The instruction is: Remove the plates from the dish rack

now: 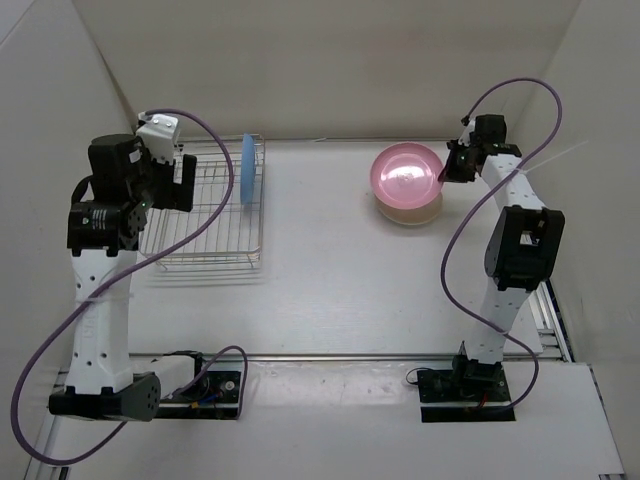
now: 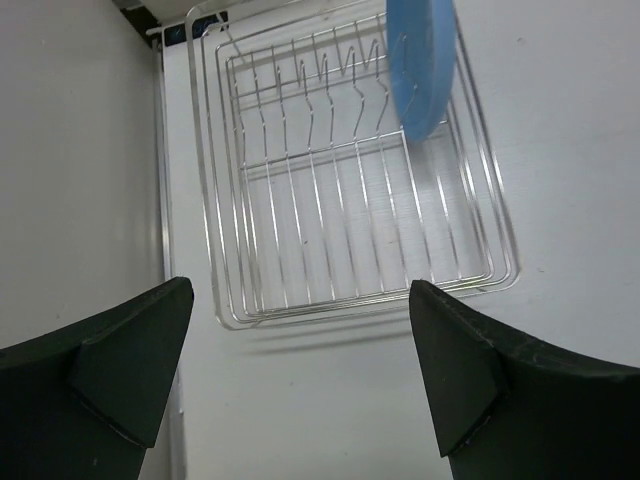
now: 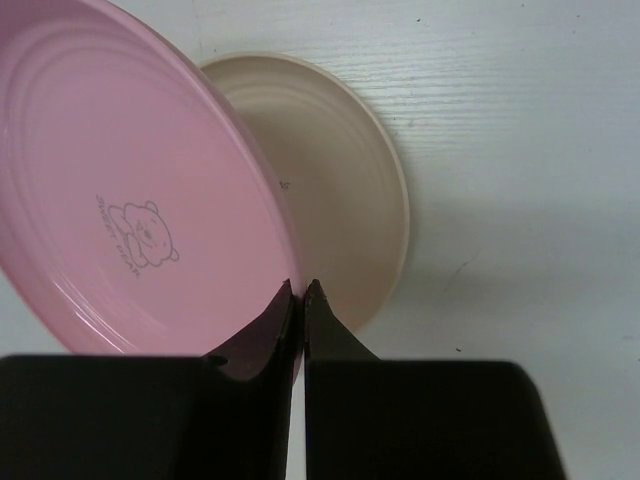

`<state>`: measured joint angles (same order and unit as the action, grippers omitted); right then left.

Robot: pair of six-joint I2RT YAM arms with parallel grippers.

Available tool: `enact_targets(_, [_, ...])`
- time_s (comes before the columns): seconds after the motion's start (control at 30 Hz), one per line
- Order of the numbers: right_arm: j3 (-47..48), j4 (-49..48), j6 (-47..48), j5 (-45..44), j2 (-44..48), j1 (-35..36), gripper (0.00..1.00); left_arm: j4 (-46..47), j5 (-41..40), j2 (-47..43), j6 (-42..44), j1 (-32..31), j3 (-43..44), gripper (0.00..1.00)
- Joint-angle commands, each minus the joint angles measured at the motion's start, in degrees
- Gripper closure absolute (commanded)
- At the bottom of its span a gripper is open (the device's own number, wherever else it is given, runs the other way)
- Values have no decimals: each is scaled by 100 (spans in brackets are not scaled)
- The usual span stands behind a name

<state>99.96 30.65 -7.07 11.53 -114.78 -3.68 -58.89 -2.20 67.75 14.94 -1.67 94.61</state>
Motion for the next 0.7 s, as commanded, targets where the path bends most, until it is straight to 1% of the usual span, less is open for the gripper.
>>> enact_targets(0.0, [68,-420,30,130,-123,8,100,71,668,-95,-290,71,145,0])
enact_targets(0.2, [119,-481,153,-80,-457,8,100,9,834,-148,-290,71,357,0])
enact_targets(0.37, [357,-402,206,-81,-694,8,100,-43,1282,-253,-395,351,418,0])
enact_targets(0.67, [524,-297,311,-195,-941,-45,100,-96,1336,-201,-395,352,480,0])
